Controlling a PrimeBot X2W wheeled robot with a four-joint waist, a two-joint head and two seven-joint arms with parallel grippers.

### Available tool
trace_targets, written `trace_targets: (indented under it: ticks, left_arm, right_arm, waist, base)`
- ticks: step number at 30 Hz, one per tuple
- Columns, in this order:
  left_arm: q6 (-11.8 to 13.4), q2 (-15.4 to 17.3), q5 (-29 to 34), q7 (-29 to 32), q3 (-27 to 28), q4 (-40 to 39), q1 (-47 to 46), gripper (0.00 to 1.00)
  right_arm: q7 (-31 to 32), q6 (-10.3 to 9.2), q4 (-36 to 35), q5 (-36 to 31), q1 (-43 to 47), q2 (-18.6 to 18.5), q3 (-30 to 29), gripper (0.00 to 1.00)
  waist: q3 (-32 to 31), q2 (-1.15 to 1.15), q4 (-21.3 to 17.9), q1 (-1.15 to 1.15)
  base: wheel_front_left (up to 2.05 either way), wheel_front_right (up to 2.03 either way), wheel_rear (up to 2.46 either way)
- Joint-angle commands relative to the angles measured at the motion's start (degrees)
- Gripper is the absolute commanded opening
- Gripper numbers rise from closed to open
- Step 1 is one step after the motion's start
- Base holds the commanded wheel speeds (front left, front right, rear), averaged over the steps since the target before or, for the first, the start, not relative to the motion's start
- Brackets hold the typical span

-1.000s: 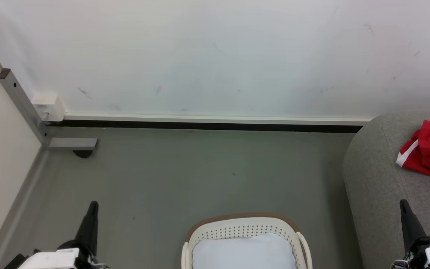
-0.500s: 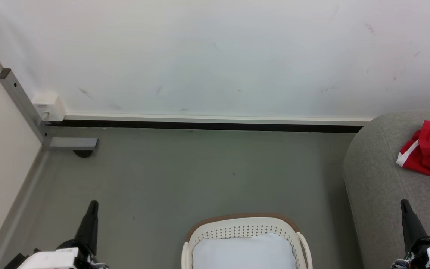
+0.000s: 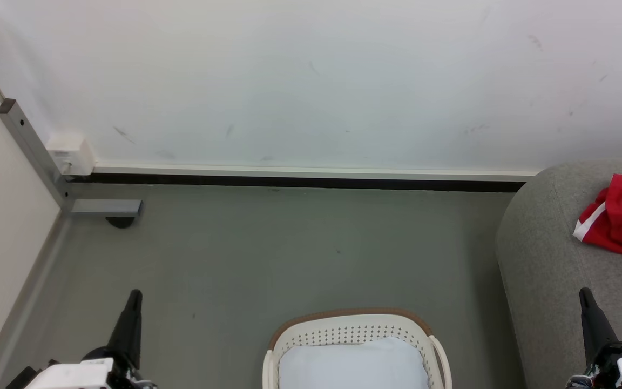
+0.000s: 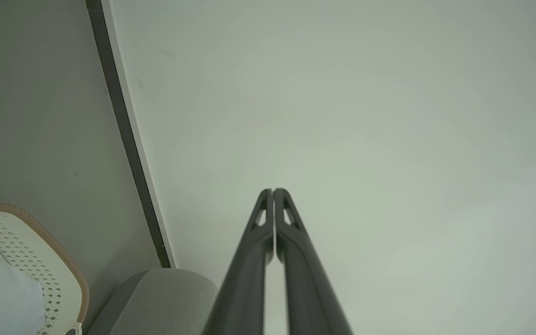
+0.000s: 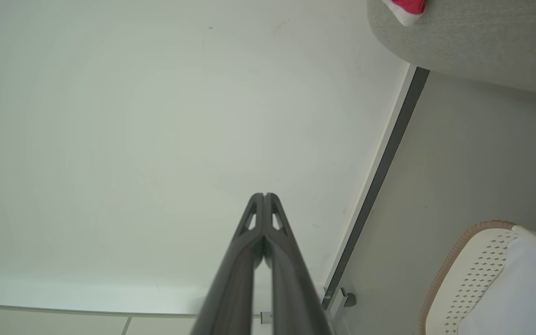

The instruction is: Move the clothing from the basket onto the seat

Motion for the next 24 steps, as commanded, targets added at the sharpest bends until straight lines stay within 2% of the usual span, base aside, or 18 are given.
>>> trace_targets:
  ticks: [1, 24]
  left_arm:
    - [-0.2, 0.4, -0.8, 0.2, 0.1, -0.2, -0.5, 0.00]
    - [-0.2, 0.4, -0.8, 0.2, 0.1, -0.2, -0.5, 0.00]
  right_arm:
    - [0.2, -0.12, -0.3, 0.0, -0.7, 0.0, -0.2, 0.00]
    - [0.2, -0.12, -0.3, 0.0, -0.7, 0.0, -0.2, 0.00]
  waist:
    - [0.0, 0.00, 0.0, 0.00]
    - [0.0, 0.00, 0.0, 0.00]
  base:
    - [0.00, 0.00, 0.00]
    - [0.00, 0.00, 0.00]
